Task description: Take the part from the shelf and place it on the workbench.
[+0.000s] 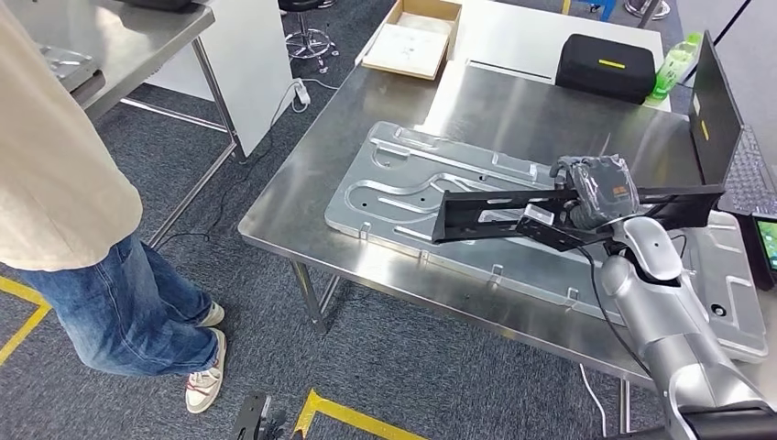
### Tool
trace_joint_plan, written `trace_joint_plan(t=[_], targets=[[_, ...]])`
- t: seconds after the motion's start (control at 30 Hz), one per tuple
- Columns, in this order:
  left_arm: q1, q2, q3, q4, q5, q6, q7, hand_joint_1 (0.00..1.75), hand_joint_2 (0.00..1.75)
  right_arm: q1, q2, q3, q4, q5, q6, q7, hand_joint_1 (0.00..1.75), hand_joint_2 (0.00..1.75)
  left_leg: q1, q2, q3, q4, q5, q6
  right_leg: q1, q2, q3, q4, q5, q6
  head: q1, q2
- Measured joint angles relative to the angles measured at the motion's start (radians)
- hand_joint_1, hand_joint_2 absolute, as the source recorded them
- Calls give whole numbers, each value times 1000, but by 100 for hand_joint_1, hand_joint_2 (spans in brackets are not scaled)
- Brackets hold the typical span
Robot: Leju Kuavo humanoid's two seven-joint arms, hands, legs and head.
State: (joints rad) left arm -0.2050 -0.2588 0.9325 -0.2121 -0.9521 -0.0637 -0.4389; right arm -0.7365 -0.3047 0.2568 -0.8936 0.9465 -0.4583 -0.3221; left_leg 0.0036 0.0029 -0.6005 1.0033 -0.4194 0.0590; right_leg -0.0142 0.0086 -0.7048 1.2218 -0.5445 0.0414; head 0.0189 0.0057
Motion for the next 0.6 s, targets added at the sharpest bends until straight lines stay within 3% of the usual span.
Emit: trace_joint_plan(t=[0.03,0.07,0.1,0.17,0.23,0.37,0.43,0.53,0.57,0.6], targets=[[1,0,-2,0,-1,-1,-2,0,175,2,0,3,1,4,-4,3,175,175,0,0,0,1,-1,0,-4,-1,-26,50,-14,5,0,0],[1,0,-3,0,-1,-2,-4,0,175,4,1,6,1,6,-7,6,175,175,1,1,0,2,-2,-1,-8,-3,-39,69,-9,9,0,0],[2,0,-5,0,-1,-4,-5,0,175,4,1,7,1,7,-8,9,175,175,2,1,1,5,-4,-4,-11,-5,-29,44,17,13,0,0],[2,-1,-9,0,-1,-7,-9,0,175,2,1,8,-1,8,-9,12,175,175,6,1,2,12,-11,-12,-16,-11,33,-85,85,16,0,0],[1,-1,-12,0,-2,-8,-12,0,175,0,1,8,-5,9,-10,13,175,175,5,0,0,20,-18,-24,-11,-12,79,-181,115,8,0,0],[2,-1,-15,0,-1,-9,-17,0,175,-2,2,9,-11,9,-10,19,175,175,4,2,-1,26,-27,-44,-6,-7,85,-197,114,-23,0,0],[1,-1,-17,0,0,-10,-20,0,175,-4,2,9,-14,3,-9,32,175,175,7,1,-28,90,-69,-54,-9,-7,89,-202,117,-39,-1,0],[5,-1,-18,0,3,-11,-22,0,175,-5,4,8,-14,-24,-4,52,175,175,8,1,-119,289,-158,-60,-4,-7,88,-200,116,-48,-1,0],[7,-1,-18,0,3,-11,-22,0,175,-5,4,8,-14,-33,-2,56,131,175,8,1,-135,321,-162,-59,-2,-6,87,-199,116,-49,-1,0],[8,0,-18,0,4,-11,-23,0,175,-6,4,7,-14,-40,-2,57,87,175,7,1,-131,311,-145,-56,-1,-5,88,-198,115,-49,-1,0]])
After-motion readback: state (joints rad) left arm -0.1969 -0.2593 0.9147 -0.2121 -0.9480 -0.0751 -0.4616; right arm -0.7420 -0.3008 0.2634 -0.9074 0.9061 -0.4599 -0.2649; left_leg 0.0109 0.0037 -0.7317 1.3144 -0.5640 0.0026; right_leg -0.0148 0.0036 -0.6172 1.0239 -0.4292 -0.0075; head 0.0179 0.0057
